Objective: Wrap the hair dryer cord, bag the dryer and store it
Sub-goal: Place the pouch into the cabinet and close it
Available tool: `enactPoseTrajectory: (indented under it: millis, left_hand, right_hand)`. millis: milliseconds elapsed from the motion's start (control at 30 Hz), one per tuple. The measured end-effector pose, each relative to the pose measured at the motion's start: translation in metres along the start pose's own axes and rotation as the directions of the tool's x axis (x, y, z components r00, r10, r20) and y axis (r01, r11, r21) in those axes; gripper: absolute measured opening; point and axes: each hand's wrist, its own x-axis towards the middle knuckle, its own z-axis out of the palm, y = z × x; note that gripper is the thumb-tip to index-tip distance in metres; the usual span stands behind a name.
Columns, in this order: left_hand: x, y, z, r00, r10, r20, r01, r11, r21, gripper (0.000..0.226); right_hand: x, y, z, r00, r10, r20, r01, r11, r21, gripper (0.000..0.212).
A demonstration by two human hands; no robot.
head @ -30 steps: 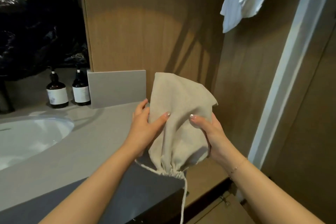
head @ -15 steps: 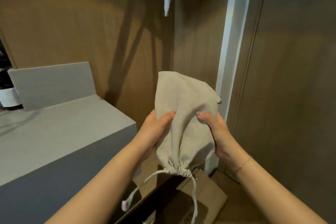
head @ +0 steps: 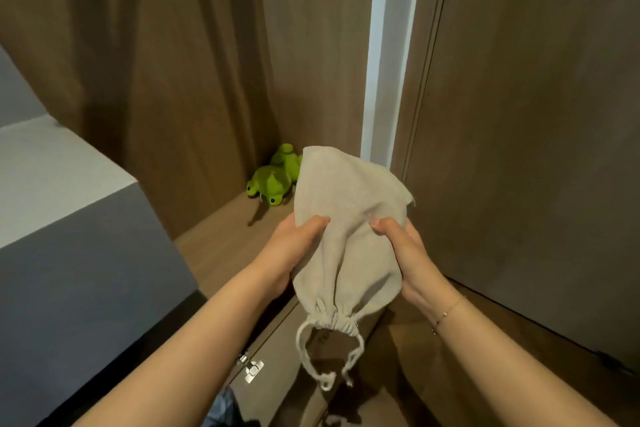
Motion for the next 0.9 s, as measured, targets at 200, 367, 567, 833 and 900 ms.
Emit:
enactPoseTrajectory:
  millis: [200, 367, 567, 833, 900]
  left_hand:
    - [0.048, -0.057, 0.003, 0.984, -0.167, 0.058, 0.165, 0.986, 0.035, 0.022]
    - [0.090, -0.107, -0.008, 0.958, -0.282, 0.056, 0.271, 0.950, 0.152, 0.027]
    - [0.142, -0.168, -0.045, 0.970, -0.236, -0.063, 0.243, 0.915, 0.321, 0.037]
    - [0.193, -0.257, -0.125, 0.989, 0.106, 0.104, -0.132, 0.306, 0.943, 0.044]
    - [0.200, -0.277, -0.141, 0.978, 0.121, 0.168, -0.194, 0.246, 0.950, 0.052]
  right_hand:
    - [0.028, 0.062, -0.035, 0.988, 0.131, -0.081, -0.130, 0.991, 0.018, 0.042]
    - [0.048, 0.118, -0.062, 0.961, 0.223, -0.163, -0.222, 0.975, 0.028, 0.043]
    - [0.083, 0.183, -0.096, 0.869, 0.355, -0.345, -0.372, 0.928, 0.018, 0.046]
    - [0.125, 0.285, -0.115, 0.831, 0.398, -0.389, -0.447, 0.894, -0.040, 0.083]
    - [0.141, 0.323, -0.123, 0.815, 0.383, -0.436, -0.474, 0.873, -0.119, 0.085]
